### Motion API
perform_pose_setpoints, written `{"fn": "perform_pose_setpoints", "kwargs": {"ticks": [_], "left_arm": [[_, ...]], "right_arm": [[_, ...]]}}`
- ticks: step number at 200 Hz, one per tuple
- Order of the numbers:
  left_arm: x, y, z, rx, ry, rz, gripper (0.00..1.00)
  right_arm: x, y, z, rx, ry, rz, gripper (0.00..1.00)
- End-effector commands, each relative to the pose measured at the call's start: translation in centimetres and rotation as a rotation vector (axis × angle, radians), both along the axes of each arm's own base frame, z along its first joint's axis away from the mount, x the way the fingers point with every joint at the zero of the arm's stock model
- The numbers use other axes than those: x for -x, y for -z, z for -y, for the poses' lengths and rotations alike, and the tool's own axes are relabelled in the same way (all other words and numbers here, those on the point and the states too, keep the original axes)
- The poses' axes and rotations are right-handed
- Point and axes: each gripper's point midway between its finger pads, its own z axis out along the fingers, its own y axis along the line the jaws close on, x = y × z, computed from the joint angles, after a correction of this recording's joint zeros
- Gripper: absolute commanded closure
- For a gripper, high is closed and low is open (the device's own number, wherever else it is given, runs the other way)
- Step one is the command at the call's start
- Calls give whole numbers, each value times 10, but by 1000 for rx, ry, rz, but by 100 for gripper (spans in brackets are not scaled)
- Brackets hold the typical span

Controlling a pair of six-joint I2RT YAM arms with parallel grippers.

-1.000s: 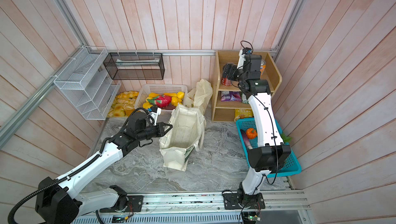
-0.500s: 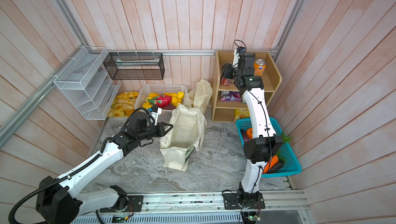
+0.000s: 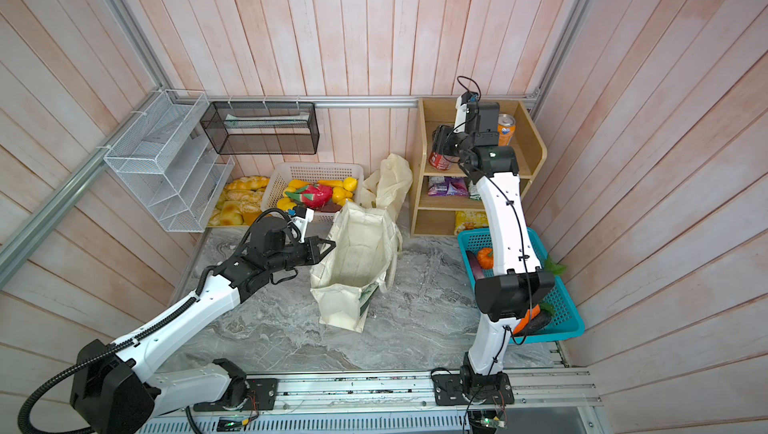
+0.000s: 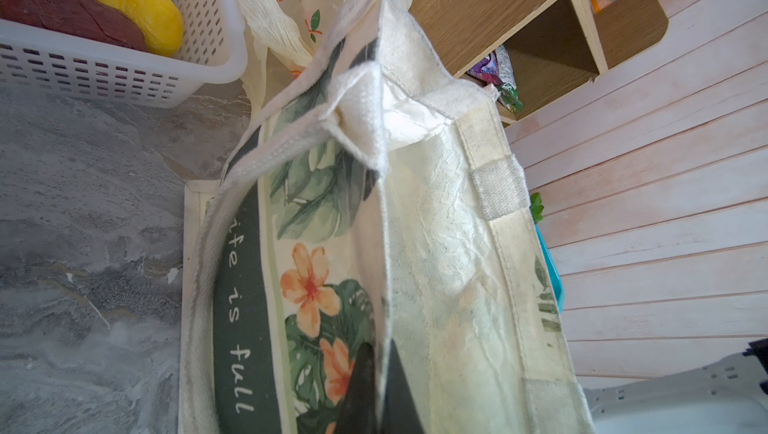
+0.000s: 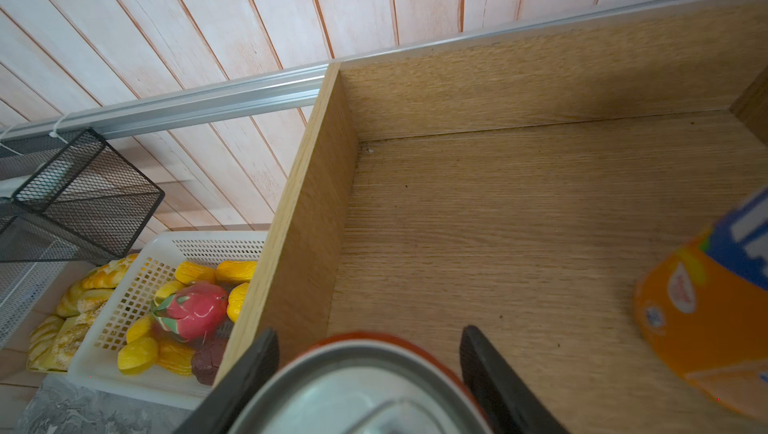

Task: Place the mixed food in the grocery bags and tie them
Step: 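Carry the red can into the tote bag and release it with the right gripper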

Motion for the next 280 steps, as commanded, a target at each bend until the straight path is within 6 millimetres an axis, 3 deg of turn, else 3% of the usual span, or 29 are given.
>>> {"fn": "perform_pose_setpoints", "kwargs": {"ticks": [1, 28, 52, 69, 86, 111, 149, 215, 280], "left_arm": [[0, 8, 0, -31, 4, 3, 100], [0, 8, -1, -37, 0, 6, 100], [-1, 11, -1, -45, 0, 3, 100], [-1, 13, -1, -51, -1, -3, 100], [-2, 16, -1, -55, 0, -8, 100], [-3, 20, -1, -68, -4, -15, 100], [-4, 23, -2, -75, -12, -22, 100], [-6, 31, -3, -81, -23, -40, 100], [-7, 30, -4, -89, -29, -41, 100]], "right_arm": [[62, -94, -17, -57, -62, 222, 99], [100, -104, -58, -55, -153, 246, 99], [127, -95, -106, -70, -255, 247, 99], [141, -77, -143, -78, -328, 229, 99], [150, -47, -181, -77, -401, 188, 99], [149, 5, -212, -65, -442, 116, 99], [145, 73, -232, -24, -458, 31, 99], [124, 167, -255, 12, -417, -36, 99], [105, 274, -257, 81, -341, -57, 96]]}}
